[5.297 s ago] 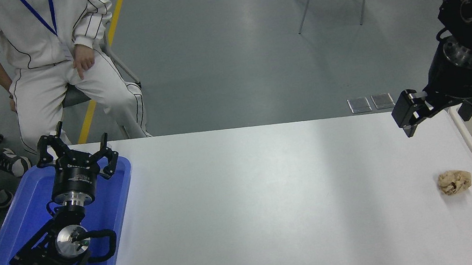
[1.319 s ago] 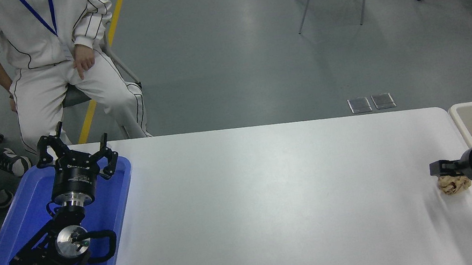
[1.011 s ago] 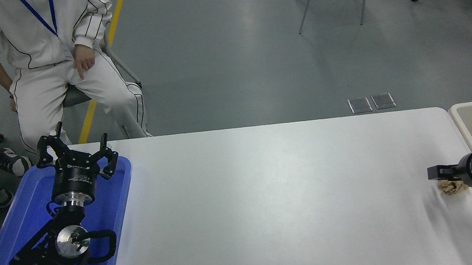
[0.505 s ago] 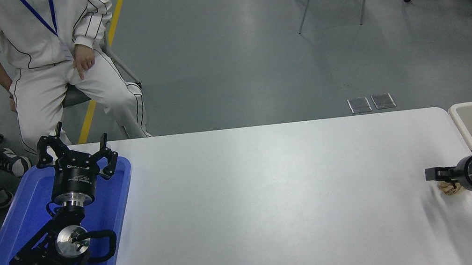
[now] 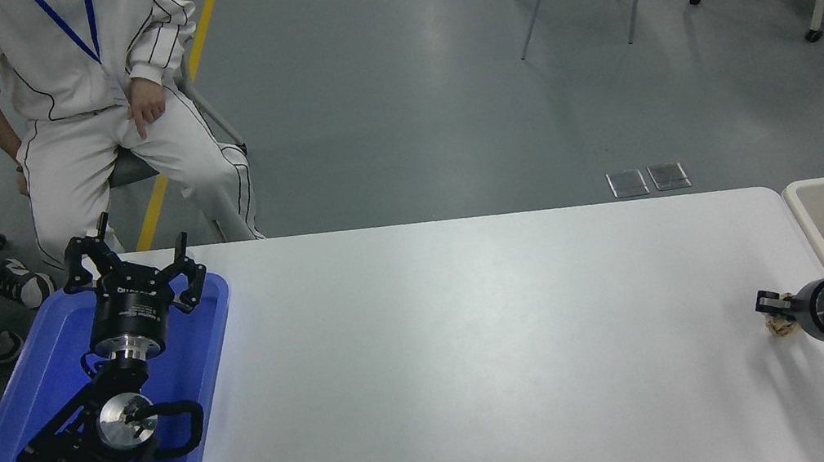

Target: Pick up paper ball place in dustbin

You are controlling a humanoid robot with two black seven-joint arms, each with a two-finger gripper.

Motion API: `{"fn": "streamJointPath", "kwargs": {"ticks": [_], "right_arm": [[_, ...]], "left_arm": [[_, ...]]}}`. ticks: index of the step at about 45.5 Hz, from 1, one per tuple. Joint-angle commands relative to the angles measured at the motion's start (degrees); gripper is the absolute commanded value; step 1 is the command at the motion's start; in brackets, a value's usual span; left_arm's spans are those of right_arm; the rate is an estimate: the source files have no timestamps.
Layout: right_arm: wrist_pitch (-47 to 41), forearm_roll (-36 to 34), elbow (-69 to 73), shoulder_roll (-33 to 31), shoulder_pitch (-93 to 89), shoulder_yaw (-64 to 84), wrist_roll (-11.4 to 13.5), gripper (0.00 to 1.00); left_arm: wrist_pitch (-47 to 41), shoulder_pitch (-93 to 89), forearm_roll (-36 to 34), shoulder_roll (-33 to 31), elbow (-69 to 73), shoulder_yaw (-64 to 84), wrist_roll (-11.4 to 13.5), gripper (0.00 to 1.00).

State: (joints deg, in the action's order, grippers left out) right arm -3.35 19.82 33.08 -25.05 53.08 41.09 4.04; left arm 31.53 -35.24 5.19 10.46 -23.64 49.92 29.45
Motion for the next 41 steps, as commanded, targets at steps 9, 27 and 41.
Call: {"fn": "streamJointPath", "kwargs": {"ticks": [9, 27, 41], "right_arm": [[0.01, -3.74, 1.02, -0.52, 0.45, -0.83, 0.00, 0.00], [-1.04, 0.91, 16.65, -10.71, 11.95, 5.13, 0.00, 0.00], [-12.28, 1.71, 36.17, -16.69, 33.48, 17.45, 0.00, 0.00]], "left_arm": [[0.02, 0.00, 0.00, 0.00, 0.00, 0.00, 0.00, 1.00], [0.02, 0.00, 0.00, 0.00, 0.00, 0.00, -0.09, 1.00], [0.02, 0.00, 0.00, 0.00, 0.00, 0.00, -0.09, 1.00]]}}
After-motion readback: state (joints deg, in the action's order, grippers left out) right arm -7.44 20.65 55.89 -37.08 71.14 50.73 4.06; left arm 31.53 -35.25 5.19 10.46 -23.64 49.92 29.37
